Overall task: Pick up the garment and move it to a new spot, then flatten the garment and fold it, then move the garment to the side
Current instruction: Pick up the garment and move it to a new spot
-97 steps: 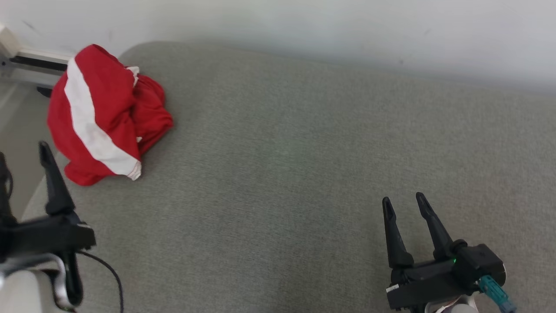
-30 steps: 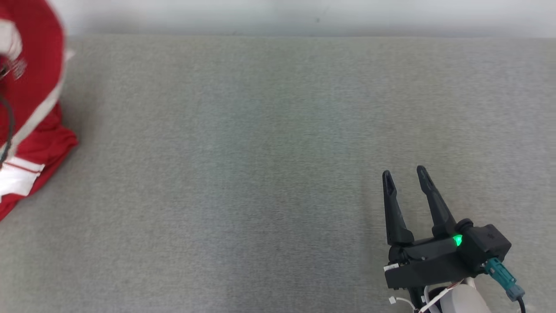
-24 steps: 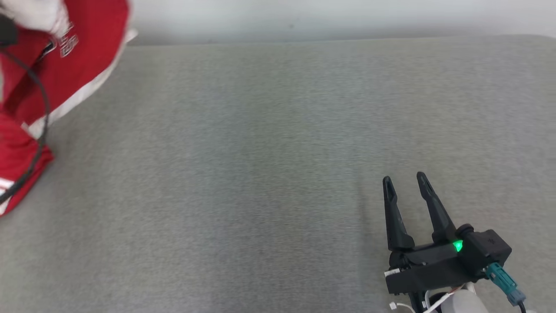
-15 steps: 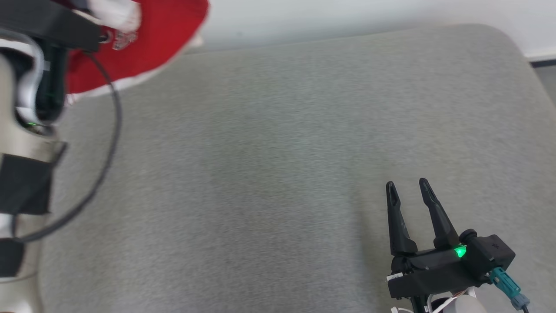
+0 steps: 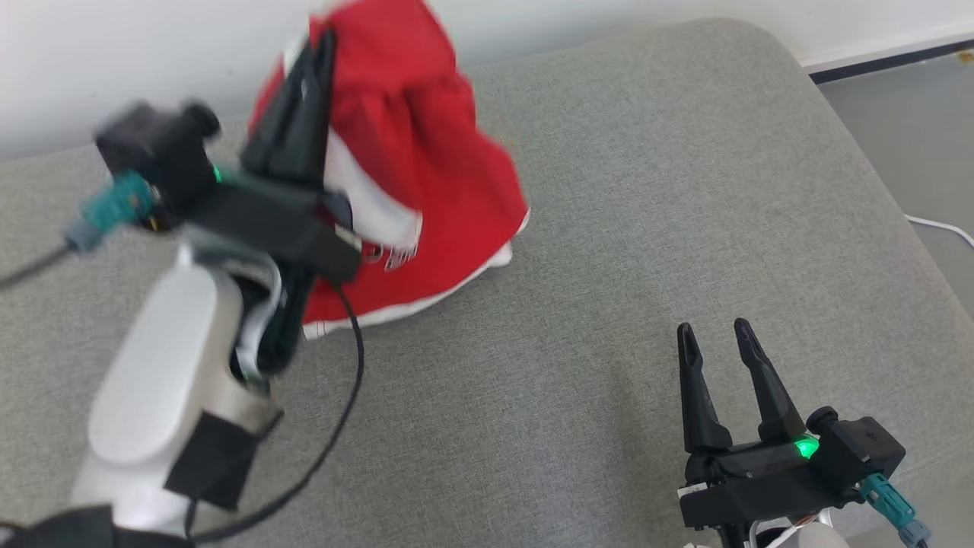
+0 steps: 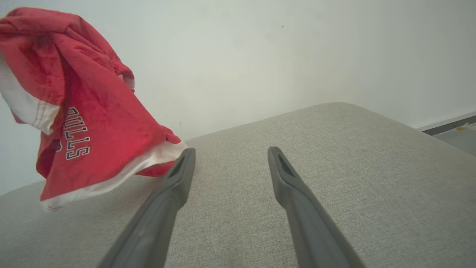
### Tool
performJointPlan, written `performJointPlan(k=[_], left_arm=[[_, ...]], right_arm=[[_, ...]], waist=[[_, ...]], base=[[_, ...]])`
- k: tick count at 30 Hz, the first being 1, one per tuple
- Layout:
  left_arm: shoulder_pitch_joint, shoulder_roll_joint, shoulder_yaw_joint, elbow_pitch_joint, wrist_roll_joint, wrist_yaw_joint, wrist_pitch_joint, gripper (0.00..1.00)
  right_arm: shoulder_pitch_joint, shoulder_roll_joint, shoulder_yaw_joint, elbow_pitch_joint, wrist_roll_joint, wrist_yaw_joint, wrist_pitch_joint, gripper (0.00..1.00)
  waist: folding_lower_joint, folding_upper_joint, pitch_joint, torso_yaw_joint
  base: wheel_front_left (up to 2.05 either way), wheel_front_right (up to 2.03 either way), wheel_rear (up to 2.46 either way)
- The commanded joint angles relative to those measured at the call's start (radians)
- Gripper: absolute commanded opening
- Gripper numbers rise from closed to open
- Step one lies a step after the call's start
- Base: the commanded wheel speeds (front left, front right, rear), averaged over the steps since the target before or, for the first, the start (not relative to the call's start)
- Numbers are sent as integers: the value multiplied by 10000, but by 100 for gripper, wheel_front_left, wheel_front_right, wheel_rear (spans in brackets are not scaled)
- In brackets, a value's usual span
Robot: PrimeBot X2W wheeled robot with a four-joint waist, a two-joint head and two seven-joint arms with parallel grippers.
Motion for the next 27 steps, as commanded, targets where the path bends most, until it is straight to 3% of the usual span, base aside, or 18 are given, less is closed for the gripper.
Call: performJointPlan(k=[1, 10, 11, 12, 13, 18, 22, 27], left_arm=[[246, -28, 11, 96, -93, 23, -111, 0], [2406, -597, -506, 2564, -769, -163, -371, 0], [2465, -673, -612, 2798, -799, -212, -420, 4], [2496, -727, -698, 2975, -836, -219, -470, 79], [2519, -795, -742, 3070, -920, -271, -612, 100], [2423, -771, -852, 2769, -766, -339, -1283, 100], [2742, -543, -234, 1973, -439, -155, -1475, 100], [3469, -262, 852, 412, 758, 258, -1485, 100]], right_arm=[[9, 19, 38, -49, 111, -21, -3, 100], [-113, 16, 135, 25, -32, -21, -3, 100], [-97, 13, 94, 35, -53, -21, -3, 100], [-88, 11, 100, 44, -98, -21, -3, 100], [-68, 15, 83, 40, -142, -21, -3, 100], [148, 13, -54, -91, -247, -21, -4, 100], [336, 16, -95, -205, -317, -21, -4, 100], [444, 13, -132, -286, -371, -21, -3, 100]], waist=[[1, 0, 33, -17], [1, 0, -6, 164], [1, 0, -48, 227], [1, 0, -90, 277], [1, 0, -151, 350], [1, 0, -523, 821], [1, 0, -769, 1190], [1, 0, -930, 1576]], base=[[0, 0, 0], [0, 0, 0], [0, 0, 0], [0, 0, 0], [0, 0, 0], [0, 0, 0], [0, 0, 0], [0, 0, 0]])
